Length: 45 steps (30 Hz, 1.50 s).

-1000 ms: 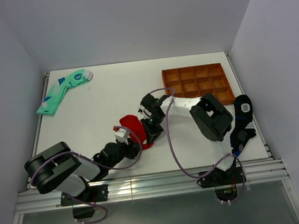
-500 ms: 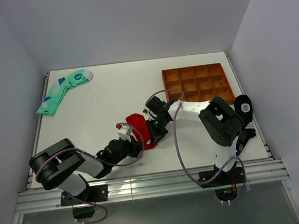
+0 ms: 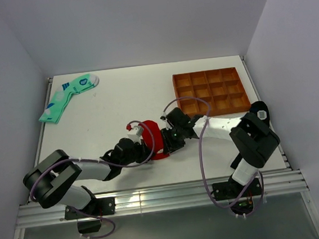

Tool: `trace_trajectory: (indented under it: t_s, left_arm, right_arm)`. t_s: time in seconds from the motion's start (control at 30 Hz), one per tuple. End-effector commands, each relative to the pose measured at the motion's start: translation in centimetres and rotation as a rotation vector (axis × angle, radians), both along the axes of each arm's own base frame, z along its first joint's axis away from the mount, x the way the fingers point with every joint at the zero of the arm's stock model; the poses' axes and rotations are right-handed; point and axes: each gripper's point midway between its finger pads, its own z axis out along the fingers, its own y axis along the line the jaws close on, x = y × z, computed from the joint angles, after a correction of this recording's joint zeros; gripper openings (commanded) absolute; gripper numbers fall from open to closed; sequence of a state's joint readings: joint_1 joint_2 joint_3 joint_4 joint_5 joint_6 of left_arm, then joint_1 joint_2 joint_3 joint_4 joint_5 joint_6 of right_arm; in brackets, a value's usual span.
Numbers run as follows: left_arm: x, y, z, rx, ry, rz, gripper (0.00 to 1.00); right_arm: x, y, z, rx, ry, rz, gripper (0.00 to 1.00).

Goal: Roll the socks
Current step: Roll the sock at the center of the board.

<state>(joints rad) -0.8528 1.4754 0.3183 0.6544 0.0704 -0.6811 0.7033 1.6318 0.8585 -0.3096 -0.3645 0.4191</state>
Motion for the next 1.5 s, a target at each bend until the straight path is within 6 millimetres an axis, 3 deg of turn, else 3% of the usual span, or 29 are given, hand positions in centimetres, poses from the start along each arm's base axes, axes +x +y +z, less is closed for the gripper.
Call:
trace_trajectory:
  t_s: [0.0, 0.07, 0.27, 0.37, 0.4, 0.47, 0.53, 0.57, 0.63, 0.67, 0.7, 0.73, 0.83, 0.87, 0.93, 0.97, 1.0, 1.1, 1.27, 1.47]
  left_arm:
    - [-1.3, 1.7, -1.3, 0.075, 0.122, -0.011, 0.00]
    - [-1.5, 2.5, -1.8, 0.127, 0.157, -0.010, 0.00]
    - [-1.0, 2.1, -0.7, 0.153, 0.212, -0.043, 0.00]
    - [-1.2, 2.5, -0.9, 0.156, 0.261, -0.058, 0.00]
    - [-1.1, 2.6, -1.0, 0.154, 0.274, -0.060, 0.00]
    - [-1.0, 3.2, -1.0, 0.148, 0.309, -0.056, 0.00]
    - [-0.7, 3.4, -1.1, 0.142, 0.331, -0.040, 0.00]
    - [-0.7, 3.4, -1.2, 0.140, 0.349, -0.040, 0.00]
    - [-0.7, 3.3, -1.6, 0.140, 0.396, -0.036, 0.00]
    - [-0.8, 3.2, -1.6, 0.130, 0.410, -0.043, 0.00]
    - [-1.0, 3.0, -1.7, 0.119, 0.434, -0.054, 0.00]
    - [-1.0, 3.0, -1.7, 0.115, 0.448, -0.054, 0.00]
    - [-1.2, 3.2, -1.9, 0.125, 0.491, -0.054, 0.00]
    - [-0.8, 2.9, -1.5, 0.119, 0.480, -0.059, 0.00]
    - [-1.5, 3.1, -1.5, 0.117, 0.519, -0.072, 0.00]
    - [-1.6, 3.1, -1.4, 0.114, 0.527, -0.075, 0.00]
    - [-1.6, 3.2, -1.6, 0.119, 0.538, -0.075, 0.01]
    - [-1.8, 3.5, -1.6, 0.132, 0.562, -0.078, 0.00]
    - [-1.8, 3.9, -0.9, 0.118, 0.595, -0.081, 0.00]
    - [-1.6, 4.2, -0.7, 0.114, 0.622, -0.091, 0.00]
  right_arm:
    - [2.9, 1.0, 2.6, 0.087, -0.171, -0.059, 0.44]
    - [3.6, 0.9, 3.1, 0.107, -0.224, -0.090, 0.45]
    - [4.7, 1.4, 6.9, 0.272, -0.415, -0.115, 0.45]
    - [4.4, 1.6, 8.6, 0.370, -0.512, -0.100, 0.46]
    - [3.5, 1.4, 7.9, 0.390, -0.505, -0.074, 0.46]
    - [3.5, 1.9, 9.4, 0.466, -0.579, -0.059, 0.46]
    - [3.3, 1.6, 8.4, 0.467, -0.582, -0.062, 0.45]
    - [3.5, 1.9, 9.1, 0.499, -0.612, -0.059, 0.44]
    - [2.7, 2.0, 8.5, 0.524, -0.619, -0.035, 0.44]
    - [2.8, 2.3, 9.4, 0.565, -0.660, -0.030, 0.44]
    - [2.3, 2.2, 8.7, 0.571, -0.656, -0.026, 0.45]
    - [2.3, 2.6, 9.7, 0.618, -0.689, -0.018, 0.46]
    - [1.8, 3.1, 9.3, 0.660, -0.687, 0.008, 0.47]
    - [1.6, 3.5, 10.0, 0.697, -0.706, 0.033, 0.47]
    - [1.7, 4.1, 9.1, 0.692, -0.693, 0.051, 0.47]
    - [1.2, 4.7, 9.5, 0.722, -0.704, 0.077, 0.47]
    - [1.1, 4.9, 8.4, 0.712, -0.681, 0.088, 0.48]
    - [0.6, 5.5, 8.5, 0.757, -0.686, 0.103, 0.48]
    - [0.3, 6.1, 6.4, 0.673, -0.683, 0.136, 0.49]
    - [-0.3, 6.3, 5.9, 0.559, -0.728, 0.165, 0.48]
